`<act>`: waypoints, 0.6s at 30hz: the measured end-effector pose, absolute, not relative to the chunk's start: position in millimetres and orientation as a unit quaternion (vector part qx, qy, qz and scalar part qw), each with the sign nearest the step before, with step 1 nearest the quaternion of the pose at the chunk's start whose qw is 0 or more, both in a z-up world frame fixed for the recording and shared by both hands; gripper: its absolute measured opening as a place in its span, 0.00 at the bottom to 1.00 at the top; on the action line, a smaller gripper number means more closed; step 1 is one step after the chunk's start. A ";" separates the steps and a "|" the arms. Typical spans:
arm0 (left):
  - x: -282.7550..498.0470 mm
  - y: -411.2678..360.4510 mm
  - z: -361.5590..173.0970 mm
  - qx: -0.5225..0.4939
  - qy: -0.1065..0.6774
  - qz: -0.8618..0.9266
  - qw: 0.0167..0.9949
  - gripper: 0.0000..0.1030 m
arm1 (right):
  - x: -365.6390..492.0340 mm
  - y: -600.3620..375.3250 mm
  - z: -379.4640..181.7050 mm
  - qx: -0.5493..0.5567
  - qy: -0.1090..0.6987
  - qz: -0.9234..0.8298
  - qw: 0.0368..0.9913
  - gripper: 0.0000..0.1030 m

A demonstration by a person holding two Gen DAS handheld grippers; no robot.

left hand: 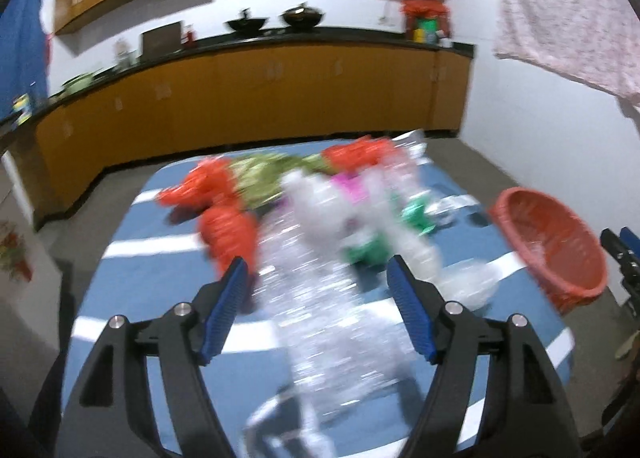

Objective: Collect trash
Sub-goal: 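Grasp bubble wrap with the left gripper while the right grasps a clear bag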

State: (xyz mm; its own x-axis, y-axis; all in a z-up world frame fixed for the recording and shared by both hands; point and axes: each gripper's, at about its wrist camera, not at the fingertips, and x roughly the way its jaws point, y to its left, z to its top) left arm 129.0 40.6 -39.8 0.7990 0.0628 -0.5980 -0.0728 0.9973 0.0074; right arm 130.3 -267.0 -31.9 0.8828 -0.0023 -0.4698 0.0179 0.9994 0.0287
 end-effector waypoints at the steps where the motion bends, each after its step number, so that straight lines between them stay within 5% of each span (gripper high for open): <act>1: 126.9 50.0 -42.8 -0.013 0.320 0.045 0.946 0.69 | 133.1 -254.0 -33.4 0.015 0.246 0.013 0.969 0.62; 18: 99.0 145.6 -55.1 -0.084 0.321 0.126 0.935 0.69 | 195.9 -115.3 -75.3 -0.031 0.329 0.173 0.928 0.59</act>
